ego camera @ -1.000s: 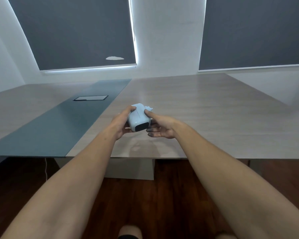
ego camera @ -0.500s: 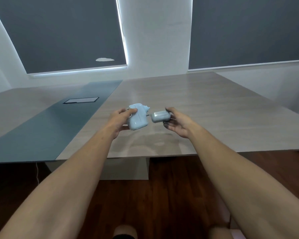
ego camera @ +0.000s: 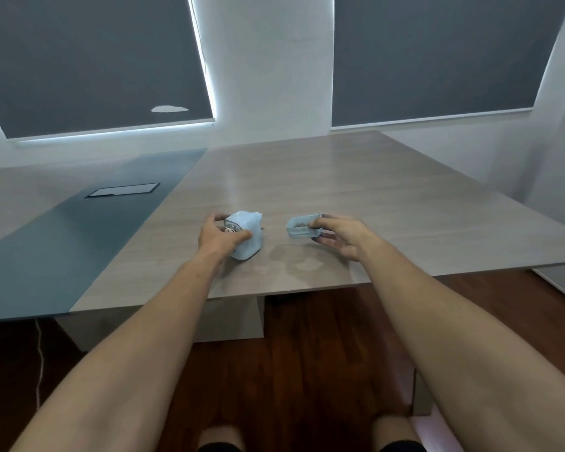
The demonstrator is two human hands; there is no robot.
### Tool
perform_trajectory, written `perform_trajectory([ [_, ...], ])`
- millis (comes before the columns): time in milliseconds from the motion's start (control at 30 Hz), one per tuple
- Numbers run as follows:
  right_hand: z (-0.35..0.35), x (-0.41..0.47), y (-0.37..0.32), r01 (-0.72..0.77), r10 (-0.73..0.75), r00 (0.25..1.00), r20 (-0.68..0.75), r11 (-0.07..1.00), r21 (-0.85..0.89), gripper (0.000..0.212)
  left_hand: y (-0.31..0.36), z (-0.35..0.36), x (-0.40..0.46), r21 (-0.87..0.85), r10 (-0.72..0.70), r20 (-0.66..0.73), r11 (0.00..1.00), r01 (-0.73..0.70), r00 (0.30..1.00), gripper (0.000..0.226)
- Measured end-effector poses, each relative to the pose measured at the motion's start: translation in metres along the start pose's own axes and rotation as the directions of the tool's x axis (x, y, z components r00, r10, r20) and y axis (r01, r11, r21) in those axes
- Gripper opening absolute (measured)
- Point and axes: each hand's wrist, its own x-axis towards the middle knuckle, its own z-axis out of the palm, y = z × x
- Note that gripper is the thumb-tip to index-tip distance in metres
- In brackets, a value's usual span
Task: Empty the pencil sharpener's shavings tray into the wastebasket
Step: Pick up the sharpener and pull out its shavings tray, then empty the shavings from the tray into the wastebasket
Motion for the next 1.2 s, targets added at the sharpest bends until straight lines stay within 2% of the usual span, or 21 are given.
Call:
perform_trajectory([
  [100, -0.007, -0.007, -0.004, 0.004, -0.004, 1.0, 0.001, 1.0, -0.011, 0.032, 0.003, 0.0, -0.002, 0.057, -0.003, 0.005, 0.998, 0.003, 1.0, 0.073],
  [200, -0.016, -0.02, -0.011, 0.026, -0.026, 1.0, -0.001, 1.0, -0.011, 0.035, 0.02, 0.002, -0.012, 0.173, 0.02, -0.03, 0.985, -0.015, 0.999, 0.081],
  [300, -0.026, -0.036, -0.023, 0.07, -0.069, 0.997, -0.029, 0.998, 0.01, 0.025, 0.046, 0.008, -0.028, 0.349, 0.132, -0.049, 0.931, -0.107, 0.99, 0.082],
  [367, -0.036, -0.051, -0.033, 0.107, -0.106, 0.992, -0.061, 0.994, 0.012, 0.015, 0.062, 0.016, -0.042, 0.377, 0.214, -0.029, 0.907, -0.187, 0.976, 0.075],
  [467, -0.058, -0.081, -0.05, 0.163, -0.161, 0.981, -0.108, 0.987, 0.008, 0.011, 0.088, 0.037, -0.065, 0.34, 0.298, 0.028, 0.895, -0.289, 0.954, 0.064],
  [633, -0.114, -0.133, -0.073, 0.218, -0.215, 0.958, -0.187, 0.976, -0.006, 0.012, 0.122, 0.091, -0.111, 0.208, 0.326, 0.201, 0.907, -0.366, 0.924, 0.06],
  [833, -0.206, -0.21, -0.079, 0.216, -0.212, 0.927, -0.31, 0.976, -0.021, 0.01, 0.124, 0.18, -0.189, 0.047, 0.345, 0.475, 0.909, -0.414, 0.809, 0.055],
  [1033, -0.296, -0.257, -0.043, 0.154, -0.15, 0.911, -0.383, 0.988, -0.02, 0.018, 0.08, 0.269, -0.258, 0.034, 0.288, 0.67, 0.909, -0.416, 0.684, 0.048],
  [1200, -0.379, -0.272, 0.032, 0.058, -0.028, 0.882, -0.47, 0.997, 0.048, 0.028, -0.006, 0.33, -0.31, 0.108, 0.12, 0.787, 0.939, -0.326, 0.606, 0.049],
])
